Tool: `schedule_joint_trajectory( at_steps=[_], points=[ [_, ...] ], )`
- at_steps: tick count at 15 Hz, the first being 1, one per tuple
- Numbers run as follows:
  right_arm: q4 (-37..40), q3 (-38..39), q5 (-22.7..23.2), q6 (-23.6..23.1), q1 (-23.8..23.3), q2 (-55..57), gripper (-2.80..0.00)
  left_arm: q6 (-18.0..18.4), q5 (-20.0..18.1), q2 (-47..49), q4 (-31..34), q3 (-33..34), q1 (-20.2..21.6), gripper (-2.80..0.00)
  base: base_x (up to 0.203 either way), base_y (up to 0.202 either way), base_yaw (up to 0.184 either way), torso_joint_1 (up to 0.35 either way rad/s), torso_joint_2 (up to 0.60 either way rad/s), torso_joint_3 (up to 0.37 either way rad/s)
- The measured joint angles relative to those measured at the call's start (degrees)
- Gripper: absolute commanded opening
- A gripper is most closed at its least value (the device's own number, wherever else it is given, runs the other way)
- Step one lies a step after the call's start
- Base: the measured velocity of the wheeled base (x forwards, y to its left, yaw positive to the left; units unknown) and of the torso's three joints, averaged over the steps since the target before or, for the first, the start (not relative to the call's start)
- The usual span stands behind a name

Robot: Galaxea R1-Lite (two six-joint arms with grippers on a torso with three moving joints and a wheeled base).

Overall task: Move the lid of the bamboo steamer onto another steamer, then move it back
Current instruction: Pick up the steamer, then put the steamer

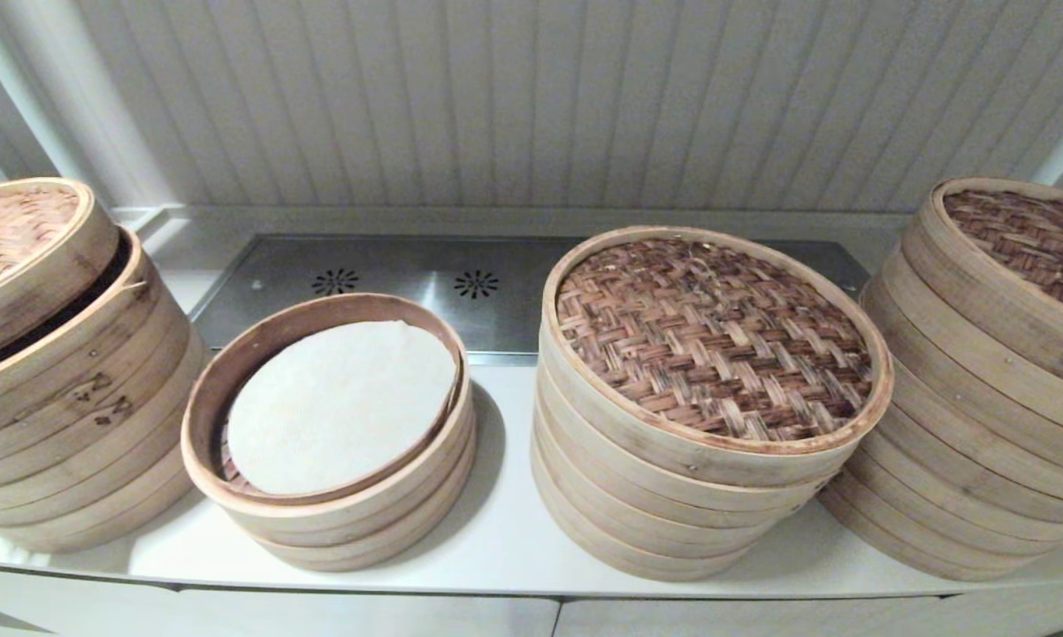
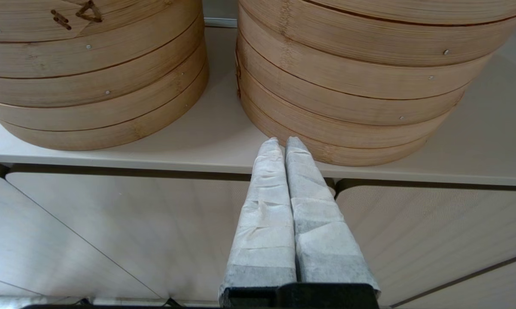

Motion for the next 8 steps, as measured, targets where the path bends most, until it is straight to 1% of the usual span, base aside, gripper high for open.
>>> schedule_joint_trajectory(
  at_steps=[4,8],
  points=[
    [0.01,0.00,-0.02,0.00,-0.05,0.00,-2.80,-1.67,0.00,-0.33,0.69,-2.62,0.06,-2.80,0.000,0.000,0.000,0.000,0.00,0.000],
    [0.01,0.00,-0.01,0.00,0.00,0.02,-2.80,-1.84,0.06,-1.62,1.75,-3.36,0.09,-2.80,0.000,0.000,0.000,0.000,0.00,0.000]
  ],
)
